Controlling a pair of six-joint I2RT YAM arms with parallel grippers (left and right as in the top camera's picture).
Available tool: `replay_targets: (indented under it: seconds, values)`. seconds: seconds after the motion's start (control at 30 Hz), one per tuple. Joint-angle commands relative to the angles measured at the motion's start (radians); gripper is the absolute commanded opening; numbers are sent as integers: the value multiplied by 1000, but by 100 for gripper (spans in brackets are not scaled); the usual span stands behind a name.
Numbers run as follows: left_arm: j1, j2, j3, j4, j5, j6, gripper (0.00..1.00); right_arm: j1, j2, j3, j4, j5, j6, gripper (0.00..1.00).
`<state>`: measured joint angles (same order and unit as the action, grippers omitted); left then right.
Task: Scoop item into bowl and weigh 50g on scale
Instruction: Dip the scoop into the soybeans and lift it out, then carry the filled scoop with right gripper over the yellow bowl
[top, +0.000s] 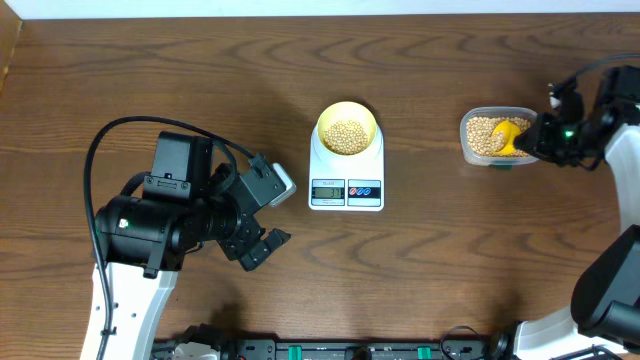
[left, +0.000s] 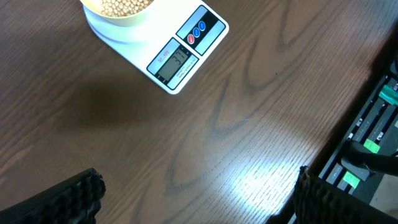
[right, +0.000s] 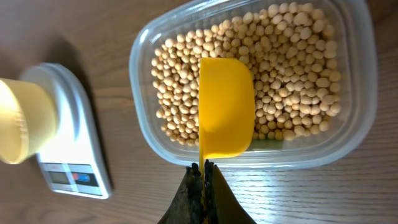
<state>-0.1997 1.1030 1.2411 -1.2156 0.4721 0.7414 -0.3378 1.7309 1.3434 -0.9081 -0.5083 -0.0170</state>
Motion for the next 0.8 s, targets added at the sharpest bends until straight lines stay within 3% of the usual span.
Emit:
replay_targets:
  seconds: [0.0, 0.37, 0.77]
  values:
    - [4, -6, 19, -3, 2, 18, 99, -55, 8, 1, -1, -172, 21, 1]
    - [4, -6, 19, -3, 2, 18, 99, -133, 8, 1, -23, -454, 21, 1]
    - [4, -6, 19, -3, 2, 18, 99, 107, 8, 1, 2, -516, 96, 1]
